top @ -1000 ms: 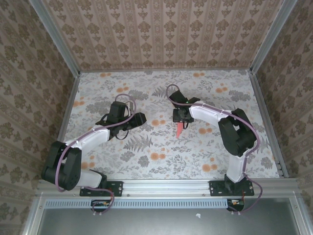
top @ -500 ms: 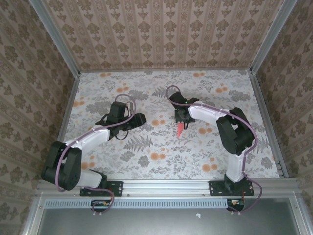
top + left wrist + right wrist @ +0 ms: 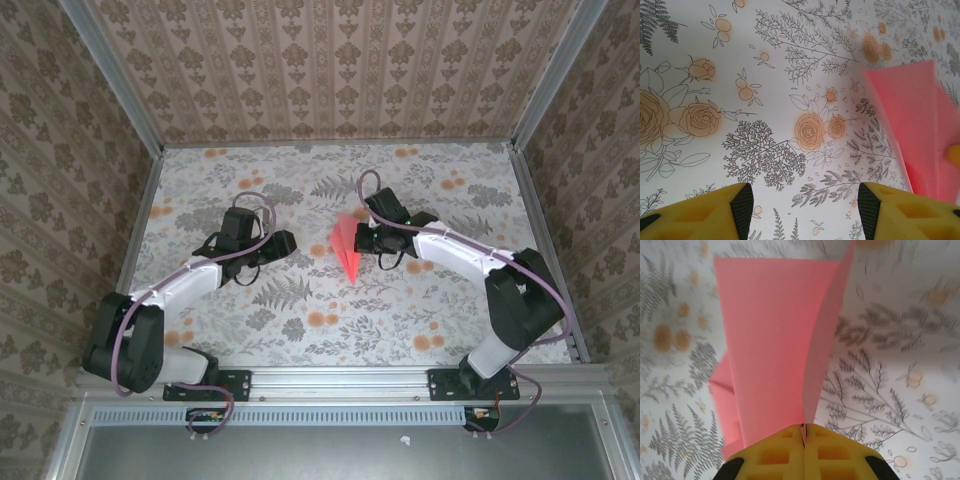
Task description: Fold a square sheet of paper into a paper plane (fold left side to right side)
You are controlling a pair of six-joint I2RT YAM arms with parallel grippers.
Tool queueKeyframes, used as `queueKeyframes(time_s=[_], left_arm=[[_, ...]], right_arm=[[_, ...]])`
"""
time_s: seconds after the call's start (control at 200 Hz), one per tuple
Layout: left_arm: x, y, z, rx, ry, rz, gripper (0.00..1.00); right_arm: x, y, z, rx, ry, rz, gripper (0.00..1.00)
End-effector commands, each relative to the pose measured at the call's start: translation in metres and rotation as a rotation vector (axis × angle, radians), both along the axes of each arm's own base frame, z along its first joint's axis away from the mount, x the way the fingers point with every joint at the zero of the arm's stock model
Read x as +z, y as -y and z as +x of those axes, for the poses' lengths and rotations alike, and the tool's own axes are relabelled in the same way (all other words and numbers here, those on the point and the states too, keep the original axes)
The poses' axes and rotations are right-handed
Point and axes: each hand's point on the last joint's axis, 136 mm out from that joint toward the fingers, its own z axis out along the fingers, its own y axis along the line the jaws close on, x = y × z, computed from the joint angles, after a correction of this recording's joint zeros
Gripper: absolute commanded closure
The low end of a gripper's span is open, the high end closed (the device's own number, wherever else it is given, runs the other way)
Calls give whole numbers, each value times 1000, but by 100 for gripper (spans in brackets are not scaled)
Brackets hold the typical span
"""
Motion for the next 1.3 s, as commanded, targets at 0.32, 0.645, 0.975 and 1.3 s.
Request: queueKeyframes(time_s=[0.32,0.645,0.975,1.3], left_arm=[[21,-7,3,7,50,30,39],[39,-13,5,9,123,16,33],[39,-18,3,20,120,19,33],[39,-22,3,28,117,23,33]], right_arm=[[-28,56,-20,-49,-86,-147,66],[-10,44,-86,326,-99,-157,38],[-30,16,-84,425,-148,-194,37],[-44,6,-74,427,-164,-219,44]])
